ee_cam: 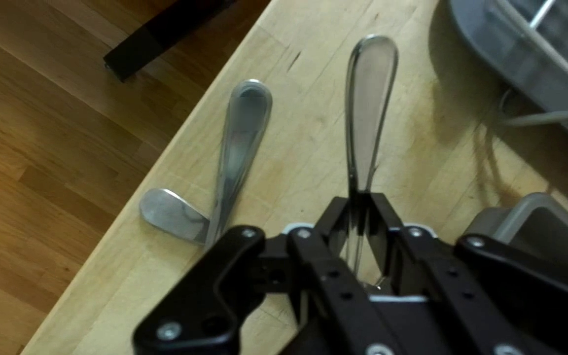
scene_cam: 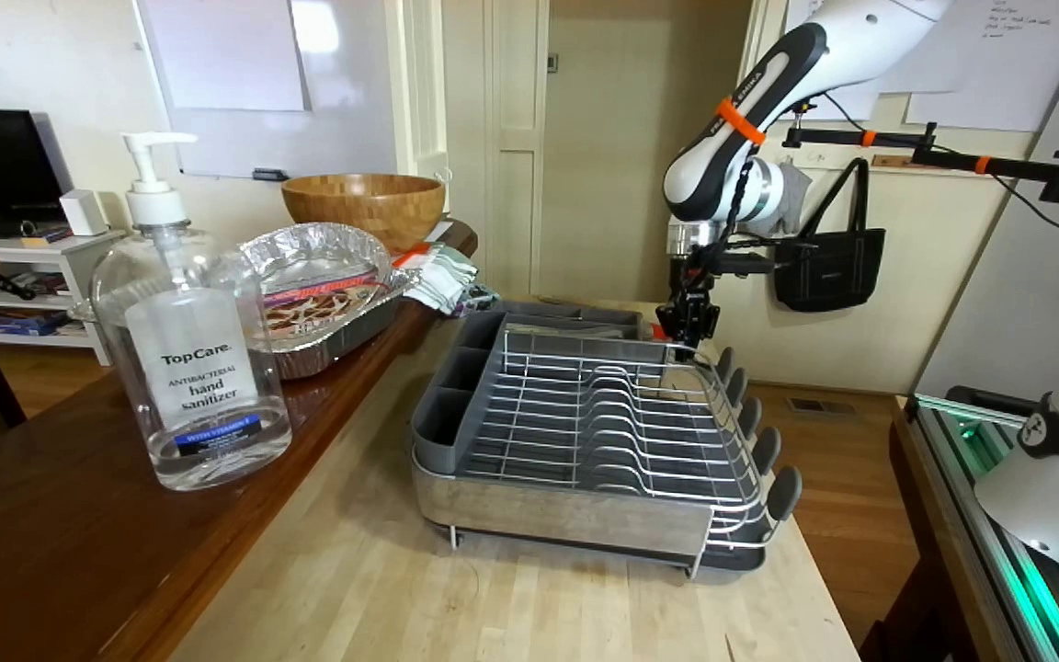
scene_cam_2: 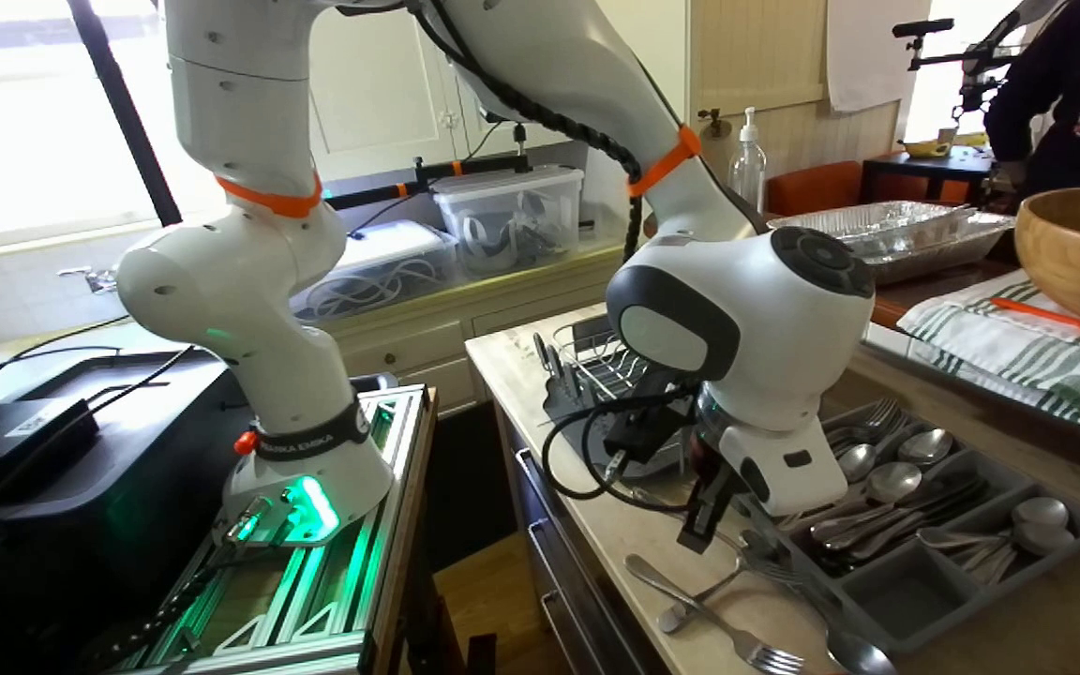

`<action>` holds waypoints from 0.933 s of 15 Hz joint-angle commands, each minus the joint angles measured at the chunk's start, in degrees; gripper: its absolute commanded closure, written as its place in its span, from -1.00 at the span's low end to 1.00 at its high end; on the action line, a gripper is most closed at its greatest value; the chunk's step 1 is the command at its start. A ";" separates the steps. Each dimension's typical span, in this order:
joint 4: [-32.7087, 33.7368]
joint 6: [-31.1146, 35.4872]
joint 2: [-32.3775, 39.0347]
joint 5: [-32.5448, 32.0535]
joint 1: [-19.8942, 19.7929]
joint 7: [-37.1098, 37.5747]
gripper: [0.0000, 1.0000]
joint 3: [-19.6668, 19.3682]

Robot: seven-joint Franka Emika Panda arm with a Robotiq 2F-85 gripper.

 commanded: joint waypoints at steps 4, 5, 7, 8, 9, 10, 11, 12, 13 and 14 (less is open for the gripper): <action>-0.74 -5.34 -3.16 -2.85 2.65 4.44 0.91 -2.64; -0.82 -5.37 -3.31 -3.54 2.94 5.06 0.91 -2.96; -0.68 -5.46 -3.14 -4.54 3.25 5.71 0.91 -3.43; -0.71 -4.90 -2.95 -5.18 3.43 5.66 0.91 -3.63; -0.81 -4.26 -2.82 -5.71 3.54 5.41 0.82 -3.75; -1.10 -2.99 -2.77 -6.61 3.83 5.43 0.17 -3.95; -1.35 -2.11 -2.75 -7.14 3.98 5.05 0.29 -3.93; -1.54 -1.19 -2.71 -7.50 4.06 4.56 0.29 -3.87; -1.68 -0.18 -2.57 -7.71 4.10 4.08 0.17 -3.70; -1.82 0.88 -2.48 -8.02 4.21 3.84 0.04 -3.61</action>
